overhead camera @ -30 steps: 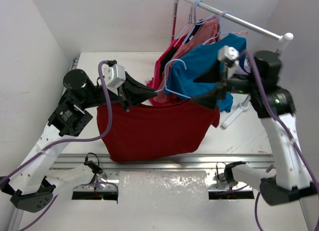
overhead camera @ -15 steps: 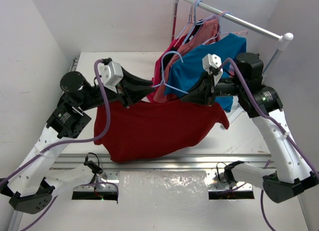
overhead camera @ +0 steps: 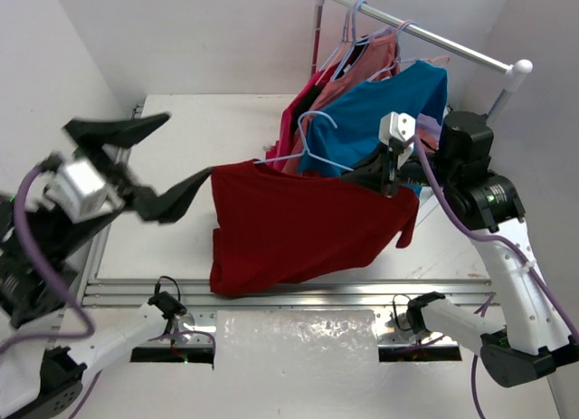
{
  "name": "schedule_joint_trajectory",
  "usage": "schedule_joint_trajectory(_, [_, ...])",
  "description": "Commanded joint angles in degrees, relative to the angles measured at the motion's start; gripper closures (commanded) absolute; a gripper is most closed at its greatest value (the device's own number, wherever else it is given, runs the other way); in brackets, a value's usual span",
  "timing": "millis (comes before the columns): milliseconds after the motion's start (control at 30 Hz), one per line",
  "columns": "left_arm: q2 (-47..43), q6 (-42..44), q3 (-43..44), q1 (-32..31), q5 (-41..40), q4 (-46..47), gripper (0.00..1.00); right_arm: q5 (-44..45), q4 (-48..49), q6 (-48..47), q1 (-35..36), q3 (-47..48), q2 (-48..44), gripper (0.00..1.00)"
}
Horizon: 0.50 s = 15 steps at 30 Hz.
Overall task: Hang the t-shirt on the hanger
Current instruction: Place the hanger at the clothesline.
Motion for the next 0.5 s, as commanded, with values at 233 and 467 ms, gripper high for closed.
schedule_joint_trajectory(233, [-6.21,5.99,-9.36,-0.06,4.01,-13.93,0.08,-13.25,-8.89,-10.83,-1.10,6.62,-5.23,1.00])
schedule_joint_trajectory(467, [-4.54,5.20,-10.41,-0.06,14.97,-16.74,0.36,-16.17,-8.28,-8.99,-1.19,8.73,-5.84,1.00])
